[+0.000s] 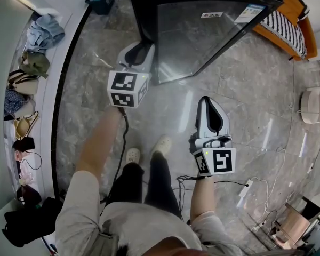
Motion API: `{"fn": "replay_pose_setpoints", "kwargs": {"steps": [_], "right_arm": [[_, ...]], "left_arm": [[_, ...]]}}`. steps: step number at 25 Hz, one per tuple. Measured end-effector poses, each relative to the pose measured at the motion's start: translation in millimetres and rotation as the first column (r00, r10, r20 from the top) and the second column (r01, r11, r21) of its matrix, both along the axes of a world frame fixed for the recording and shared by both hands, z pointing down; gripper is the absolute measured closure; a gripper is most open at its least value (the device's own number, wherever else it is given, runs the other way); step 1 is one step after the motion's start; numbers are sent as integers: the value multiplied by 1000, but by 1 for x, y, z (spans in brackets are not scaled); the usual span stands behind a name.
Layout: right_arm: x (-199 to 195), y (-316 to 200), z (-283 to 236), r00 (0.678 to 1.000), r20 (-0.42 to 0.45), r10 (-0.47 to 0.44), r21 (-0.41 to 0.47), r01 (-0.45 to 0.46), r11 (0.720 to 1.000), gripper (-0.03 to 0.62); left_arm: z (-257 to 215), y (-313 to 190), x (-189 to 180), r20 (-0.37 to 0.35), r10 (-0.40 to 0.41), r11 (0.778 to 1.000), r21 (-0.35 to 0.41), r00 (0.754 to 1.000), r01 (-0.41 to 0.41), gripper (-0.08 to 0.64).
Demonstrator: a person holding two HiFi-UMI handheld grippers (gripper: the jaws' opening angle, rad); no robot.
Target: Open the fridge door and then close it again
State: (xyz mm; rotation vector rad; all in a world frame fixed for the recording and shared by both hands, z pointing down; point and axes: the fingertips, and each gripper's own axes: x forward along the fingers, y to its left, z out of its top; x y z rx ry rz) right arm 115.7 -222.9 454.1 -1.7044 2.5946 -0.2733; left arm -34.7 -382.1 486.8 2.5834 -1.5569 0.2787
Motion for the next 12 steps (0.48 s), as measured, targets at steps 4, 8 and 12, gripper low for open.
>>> {"fn": "replay_pose_setpoints", "kwargs": {"steps": [4,8,12], "right_arm": [[0,2,0,1000,5,3,1,-3,1000,591],[3,1,-5,1000,12,12,10,-12,1000,591],[3,2,-10,1000,18,18,17,-18,1000,591]], "left_arm": [[1,2,0,8,-1,1000,-9,1000,1,468],[0,1,0,6,-15,1000,-10,1000,15,469],[0,3,-1,10,-28,1000,-11,1000,28,468]]}}
